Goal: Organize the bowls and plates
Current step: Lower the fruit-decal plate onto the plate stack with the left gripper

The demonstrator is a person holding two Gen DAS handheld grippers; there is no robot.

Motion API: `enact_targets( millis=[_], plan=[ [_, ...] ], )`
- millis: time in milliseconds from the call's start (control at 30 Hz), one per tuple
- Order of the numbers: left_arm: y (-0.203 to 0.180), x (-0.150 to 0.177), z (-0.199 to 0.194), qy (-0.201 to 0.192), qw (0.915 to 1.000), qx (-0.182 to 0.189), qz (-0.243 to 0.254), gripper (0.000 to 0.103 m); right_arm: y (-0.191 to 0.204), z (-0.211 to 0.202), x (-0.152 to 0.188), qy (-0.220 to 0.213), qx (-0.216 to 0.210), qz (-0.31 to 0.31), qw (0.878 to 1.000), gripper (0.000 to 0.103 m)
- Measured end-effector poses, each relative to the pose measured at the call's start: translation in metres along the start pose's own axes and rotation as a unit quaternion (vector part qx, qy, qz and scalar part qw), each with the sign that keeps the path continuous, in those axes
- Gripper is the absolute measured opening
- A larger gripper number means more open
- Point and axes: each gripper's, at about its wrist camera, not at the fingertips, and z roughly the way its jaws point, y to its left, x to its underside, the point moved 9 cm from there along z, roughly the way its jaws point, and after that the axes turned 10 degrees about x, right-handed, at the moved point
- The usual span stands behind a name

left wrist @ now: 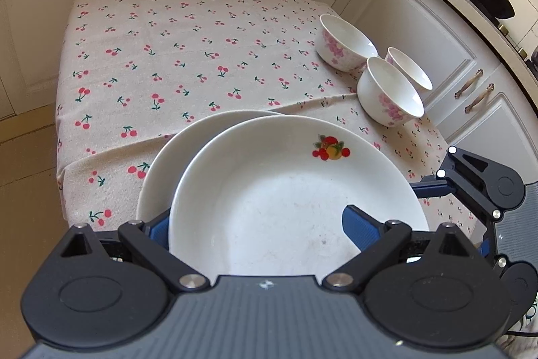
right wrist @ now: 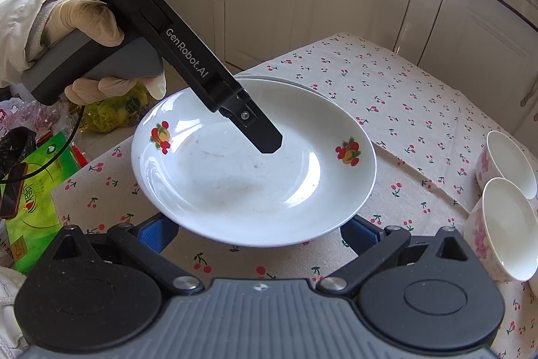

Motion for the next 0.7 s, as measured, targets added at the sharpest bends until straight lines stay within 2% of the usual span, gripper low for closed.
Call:
enact_targets(
  millis=[233,700],
  plan=[
    [0.002,0.001,-0.007,0.003,0.9999,-0.011,-0.007,0.097,-0.002,0.001,-0.001,0.002,0.004,0.000,1.000,0.103],
    [0.001,0.006,-0.026,-0.011,0.9998,-0.006,-0.017,0.097,0.010,0.000,-0.010,-0.021,0.010,-0.033,0.999,0.103]
  ],
)
